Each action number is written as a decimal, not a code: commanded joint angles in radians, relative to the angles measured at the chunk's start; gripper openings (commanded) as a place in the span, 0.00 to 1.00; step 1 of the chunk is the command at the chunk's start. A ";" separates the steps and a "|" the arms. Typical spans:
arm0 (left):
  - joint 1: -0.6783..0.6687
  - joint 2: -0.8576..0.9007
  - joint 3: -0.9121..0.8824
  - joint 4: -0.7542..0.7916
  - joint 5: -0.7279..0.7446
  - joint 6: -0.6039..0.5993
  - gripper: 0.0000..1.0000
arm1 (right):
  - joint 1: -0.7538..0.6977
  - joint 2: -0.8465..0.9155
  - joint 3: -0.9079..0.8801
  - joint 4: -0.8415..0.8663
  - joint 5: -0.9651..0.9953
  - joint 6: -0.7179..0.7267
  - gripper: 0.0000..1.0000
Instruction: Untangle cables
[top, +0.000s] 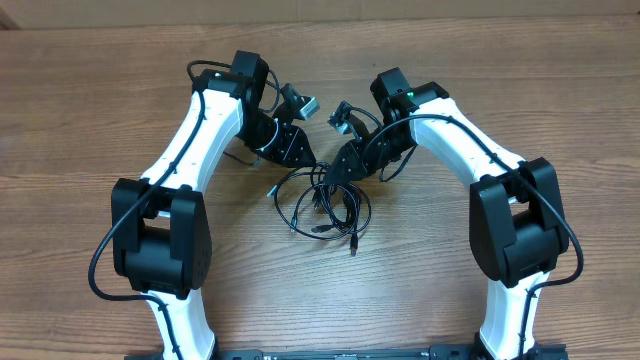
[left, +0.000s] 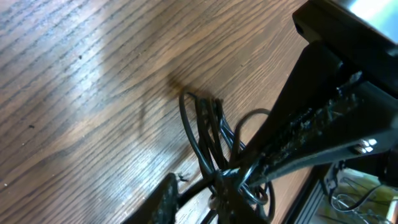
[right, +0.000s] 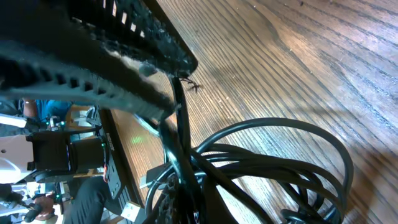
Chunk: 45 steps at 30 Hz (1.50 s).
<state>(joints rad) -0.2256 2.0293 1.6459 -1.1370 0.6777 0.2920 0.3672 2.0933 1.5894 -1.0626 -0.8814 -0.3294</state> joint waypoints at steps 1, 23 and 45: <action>-0.008 -0.006 -0.007 -0.027 0.126 0.018 0.25 | -0.004 -0.038 0.027 0.021 -0.037 0.008 0.04; -0.010 -0.006 -0.007 -0.052 -0.064 -0.203 0.18 | -0.004 -0.038 0.027 0.025 -0.037 0.008 0.05; -0.033 -0.006 -0.007 -0.071 0.029 -0.049 0.24 | -0.004 -0.038 0.027 0.025 -0.037 0.008 0.05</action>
<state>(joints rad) -0.2241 2.0293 1.6424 -1.1954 0.6430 0.1810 0.3614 2.0933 1.5894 -1.0443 -0.8848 -0.3210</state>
